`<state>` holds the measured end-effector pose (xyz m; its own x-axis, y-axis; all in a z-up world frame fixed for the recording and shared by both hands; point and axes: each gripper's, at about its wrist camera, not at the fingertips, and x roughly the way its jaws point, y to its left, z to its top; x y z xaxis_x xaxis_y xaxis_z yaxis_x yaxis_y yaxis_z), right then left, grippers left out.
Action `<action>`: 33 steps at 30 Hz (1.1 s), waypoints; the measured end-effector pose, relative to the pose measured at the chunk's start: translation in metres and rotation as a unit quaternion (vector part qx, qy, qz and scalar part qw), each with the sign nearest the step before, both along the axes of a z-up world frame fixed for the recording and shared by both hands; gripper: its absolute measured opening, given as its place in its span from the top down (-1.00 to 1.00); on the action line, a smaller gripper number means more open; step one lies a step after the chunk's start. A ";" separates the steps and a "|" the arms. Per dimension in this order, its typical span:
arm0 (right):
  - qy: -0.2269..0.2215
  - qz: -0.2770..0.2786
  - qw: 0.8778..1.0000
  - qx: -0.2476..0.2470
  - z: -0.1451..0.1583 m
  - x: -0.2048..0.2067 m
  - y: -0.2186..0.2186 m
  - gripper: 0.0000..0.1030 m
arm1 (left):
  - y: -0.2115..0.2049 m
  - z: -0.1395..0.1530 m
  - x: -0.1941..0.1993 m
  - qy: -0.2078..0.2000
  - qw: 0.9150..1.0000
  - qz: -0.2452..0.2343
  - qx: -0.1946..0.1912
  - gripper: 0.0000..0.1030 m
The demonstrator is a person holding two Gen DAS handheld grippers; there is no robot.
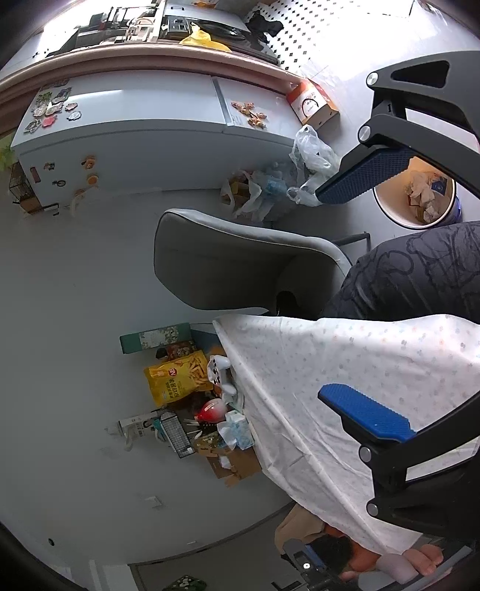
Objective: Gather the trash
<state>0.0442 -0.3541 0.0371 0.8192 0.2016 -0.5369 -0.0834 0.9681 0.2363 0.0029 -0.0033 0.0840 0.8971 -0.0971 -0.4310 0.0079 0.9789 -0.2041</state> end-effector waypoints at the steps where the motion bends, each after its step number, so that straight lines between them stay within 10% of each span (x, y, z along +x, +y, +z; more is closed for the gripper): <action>1: 0.001 0.000 1.000 0.001 -0.001 0.001 0.000 -0.85 | 0.001 0.000 -0.001 -0.002 1.000 0.001 -0.001 -0.89; 33: 0.011 0.013 1.000 -0.020 -0.003 0.001 0.018 -0.85 | 0.012 -0.005 -0.001 0.002 1.000 0.012 -0.011 -0.89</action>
